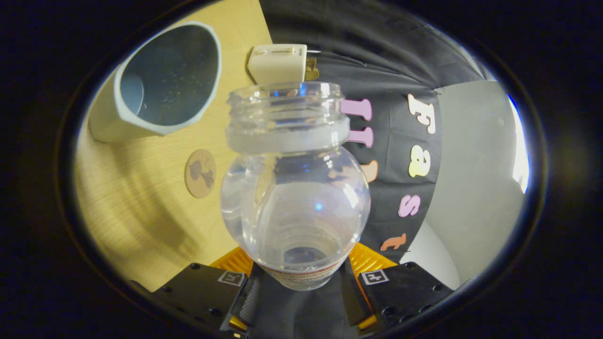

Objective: Take the bottle from table, then pour the juice into the cup, finally place the bottle on the coaster

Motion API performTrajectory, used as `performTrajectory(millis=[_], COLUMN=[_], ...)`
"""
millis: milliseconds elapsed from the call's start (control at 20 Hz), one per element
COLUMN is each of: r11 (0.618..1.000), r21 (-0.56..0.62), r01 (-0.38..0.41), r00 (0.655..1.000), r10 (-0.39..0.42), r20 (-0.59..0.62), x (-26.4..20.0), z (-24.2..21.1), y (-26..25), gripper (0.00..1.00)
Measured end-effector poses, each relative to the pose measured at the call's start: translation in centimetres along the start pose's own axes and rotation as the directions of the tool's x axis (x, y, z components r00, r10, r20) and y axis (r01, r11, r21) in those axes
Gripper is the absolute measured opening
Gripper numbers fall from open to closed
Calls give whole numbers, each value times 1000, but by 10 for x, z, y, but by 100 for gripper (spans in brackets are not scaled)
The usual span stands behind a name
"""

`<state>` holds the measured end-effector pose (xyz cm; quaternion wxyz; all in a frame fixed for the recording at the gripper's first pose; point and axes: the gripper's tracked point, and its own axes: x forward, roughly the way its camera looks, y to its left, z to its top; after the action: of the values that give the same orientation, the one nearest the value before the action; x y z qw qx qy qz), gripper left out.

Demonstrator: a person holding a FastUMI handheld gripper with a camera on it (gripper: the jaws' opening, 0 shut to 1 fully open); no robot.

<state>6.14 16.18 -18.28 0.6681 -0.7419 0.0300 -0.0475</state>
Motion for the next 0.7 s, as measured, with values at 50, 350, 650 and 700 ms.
performTrajectory(millis=[50,350,650,700], r11=[1000,1000,1000,1000], r21=[-3,-7,-21,-21], r01=[-2,-3,10,12], r00=[1000,1000,1000,1000], r10=[2,4,-10,-11], r20=[2,12,23,27], x=[0,2,2,2], z=[-1,0,2,3], y=[0,0,-1,-2], gripper=[74,74,74,74])
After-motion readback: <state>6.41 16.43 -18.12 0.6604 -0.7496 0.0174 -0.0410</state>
